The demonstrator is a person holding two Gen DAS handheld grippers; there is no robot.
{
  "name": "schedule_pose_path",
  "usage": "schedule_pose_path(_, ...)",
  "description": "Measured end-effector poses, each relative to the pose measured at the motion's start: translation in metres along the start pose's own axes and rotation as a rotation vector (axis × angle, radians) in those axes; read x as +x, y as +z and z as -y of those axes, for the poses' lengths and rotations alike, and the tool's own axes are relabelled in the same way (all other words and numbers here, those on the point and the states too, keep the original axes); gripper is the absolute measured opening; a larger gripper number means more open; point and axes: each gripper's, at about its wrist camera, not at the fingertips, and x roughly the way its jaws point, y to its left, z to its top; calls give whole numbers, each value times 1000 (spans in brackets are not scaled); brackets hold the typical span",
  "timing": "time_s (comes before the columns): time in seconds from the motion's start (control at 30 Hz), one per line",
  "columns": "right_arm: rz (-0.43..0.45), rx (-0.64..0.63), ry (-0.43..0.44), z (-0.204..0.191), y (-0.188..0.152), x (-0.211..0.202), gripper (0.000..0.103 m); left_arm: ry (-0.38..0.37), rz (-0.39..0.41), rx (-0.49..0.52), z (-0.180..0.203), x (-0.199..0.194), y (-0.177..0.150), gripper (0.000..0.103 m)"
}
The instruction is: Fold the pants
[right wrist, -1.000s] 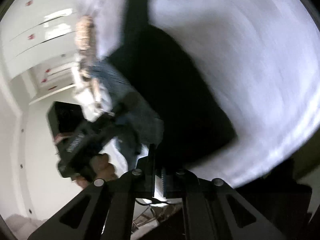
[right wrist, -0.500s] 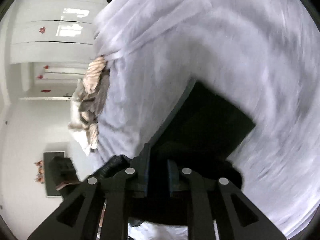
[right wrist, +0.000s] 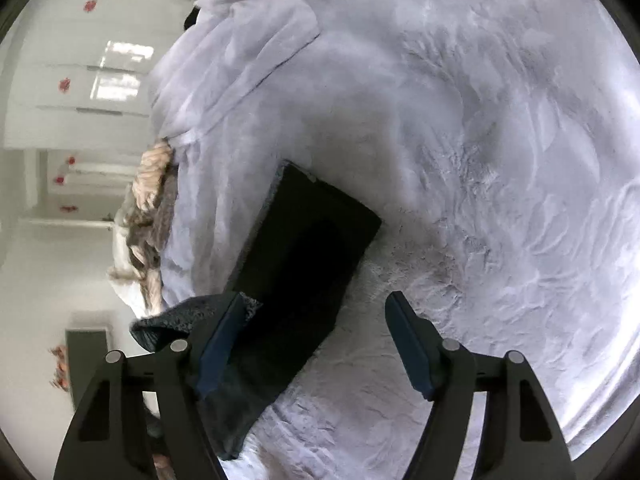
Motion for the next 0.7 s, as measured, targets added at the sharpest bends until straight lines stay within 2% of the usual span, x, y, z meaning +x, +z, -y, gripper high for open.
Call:
schedule_pose_path(0.1,115,48,61,-8,3,-26,76,-1,21,-26,-9,-3,-2,59)
schedule_pose_path(0.17,139,6,52,-15,8,-40,76,12,19,-23,-11,1,1,59)
schedule_pose_path(0.27,59,-79,-67,-19,13,-22,76,19,7,-25,-9,10,3,59)
schedule_pose_path(0.4,-46,-67,-84,-10,10,34,72,29,12,-14,2,19,3,59)
schedule_pose_path(0.43,-55,-61,-93,-8,11,45,68,36,13,-13,3,21,3,59)
schedule_pose_path(0.47,-78,-34,-105,-3,13,64,41,38,11,-13,4,22,3,59)
schedule_pose_path(0.5,-103,-10,-109,0,15,74,7,39,7,-16,4,22,3,59)
schedule_pose_path(0.53,-117,14,-118,-2,17,81,7,31,8,-22,2,19,5,59)
schedule_pose_path(0.6,-79,-38,-65,-17,21,71,7,33,43,-23,-1,12,7,59)
schedule_pose_path(0.63,-75,-69,-72,-22,21,67,7,42,56,-23,-4,12,9,62)
schedule_pose_path(0.67,-84,-94,-106,-24,21,67,7,56,56,-26,-7,16,10,69)
schedule_pose_path(0.7,-106,-115,-163,-22,20,71,8,77,36,-37,-11,23,11,69)
